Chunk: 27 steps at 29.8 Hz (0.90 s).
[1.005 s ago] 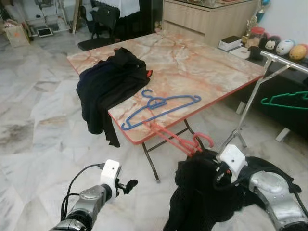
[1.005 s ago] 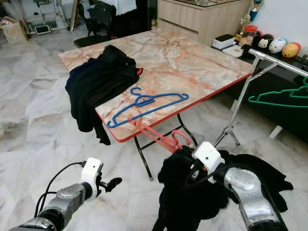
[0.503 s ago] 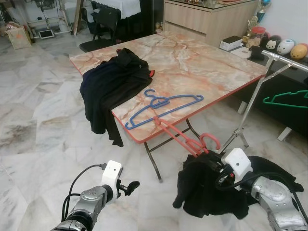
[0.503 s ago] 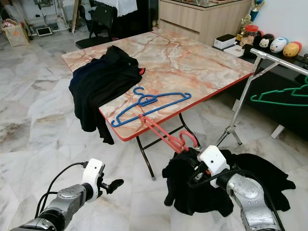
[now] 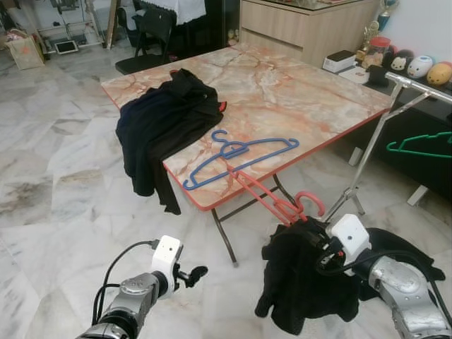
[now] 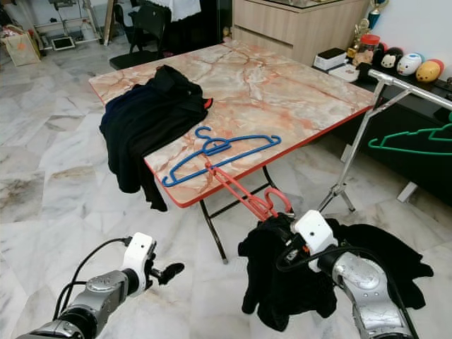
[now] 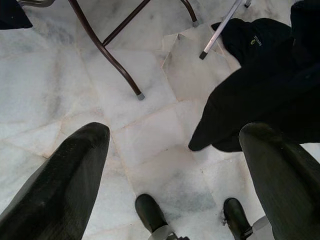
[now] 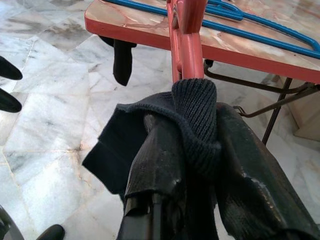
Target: Hang hanger
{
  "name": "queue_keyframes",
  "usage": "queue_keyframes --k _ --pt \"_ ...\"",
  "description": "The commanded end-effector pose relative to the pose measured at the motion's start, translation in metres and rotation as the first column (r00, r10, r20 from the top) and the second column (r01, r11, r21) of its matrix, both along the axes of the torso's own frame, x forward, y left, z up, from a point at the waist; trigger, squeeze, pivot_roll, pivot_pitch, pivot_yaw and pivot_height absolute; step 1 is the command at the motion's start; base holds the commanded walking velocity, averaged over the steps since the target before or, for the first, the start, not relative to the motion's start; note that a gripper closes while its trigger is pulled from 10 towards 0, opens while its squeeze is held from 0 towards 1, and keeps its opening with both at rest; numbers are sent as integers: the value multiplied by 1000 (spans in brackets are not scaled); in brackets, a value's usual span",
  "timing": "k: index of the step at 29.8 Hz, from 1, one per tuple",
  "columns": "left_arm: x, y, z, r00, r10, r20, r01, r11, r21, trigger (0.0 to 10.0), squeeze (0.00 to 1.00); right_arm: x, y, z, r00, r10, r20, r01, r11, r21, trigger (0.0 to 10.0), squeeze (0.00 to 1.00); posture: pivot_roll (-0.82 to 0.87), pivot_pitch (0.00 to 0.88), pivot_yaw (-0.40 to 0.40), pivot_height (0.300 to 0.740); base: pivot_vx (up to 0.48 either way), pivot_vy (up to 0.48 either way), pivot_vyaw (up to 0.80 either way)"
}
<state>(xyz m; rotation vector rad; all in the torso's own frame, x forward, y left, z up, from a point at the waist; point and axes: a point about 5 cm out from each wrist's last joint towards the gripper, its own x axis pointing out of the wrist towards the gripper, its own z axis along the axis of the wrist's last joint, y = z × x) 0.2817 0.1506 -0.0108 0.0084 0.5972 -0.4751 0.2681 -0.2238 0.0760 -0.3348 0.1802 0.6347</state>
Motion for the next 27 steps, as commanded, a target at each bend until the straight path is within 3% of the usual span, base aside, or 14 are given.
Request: queue_keyframes --k 1,14,27 --pt "1 2 2 1000 1 14 -1 1000 1 10000 0 8 -1 15 998 -6 63 5 1000 14 10000 0 -81 0 63 740 0 0 0" --pt "2 2 3 1000 -1 22 1 1000 -3 10000 0 11 0 17 998 -5 69 4 1000 11 10000 0 -76 0 60 740 0 0 0" --pt "2 1 4 1000 -7 25 7 1000 -10 10000 0 14 -4 16 996 -50 76 49 999 7 10000 0 -75 0 62 740 -250 0 0"
